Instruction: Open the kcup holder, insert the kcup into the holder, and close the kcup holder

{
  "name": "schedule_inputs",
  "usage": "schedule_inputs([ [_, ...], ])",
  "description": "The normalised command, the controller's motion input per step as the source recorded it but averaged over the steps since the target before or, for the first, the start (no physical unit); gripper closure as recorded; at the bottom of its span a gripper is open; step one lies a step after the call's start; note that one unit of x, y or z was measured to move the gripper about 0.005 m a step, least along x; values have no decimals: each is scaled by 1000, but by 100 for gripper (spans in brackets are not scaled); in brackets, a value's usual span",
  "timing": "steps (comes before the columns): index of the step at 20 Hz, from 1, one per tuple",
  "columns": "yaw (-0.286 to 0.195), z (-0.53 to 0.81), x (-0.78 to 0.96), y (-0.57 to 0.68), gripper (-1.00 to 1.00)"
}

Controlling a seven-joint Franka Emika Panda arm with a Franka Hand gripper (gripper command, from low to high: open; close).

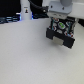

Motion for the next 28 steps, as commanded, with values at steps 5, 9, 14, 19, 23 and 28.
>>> schedule_inputs([
  [5, 76, -223, 458, 34, -100],
  [9, 220, -273, 91, 139, -100],
  [14, 287, -164, -129, 29, -100],
  [19, 271, -65, -344, 34, -100],
  [23, 133, 7, -459, 340, -100],
  [28, 108, 72, -443, 478, -100],
])
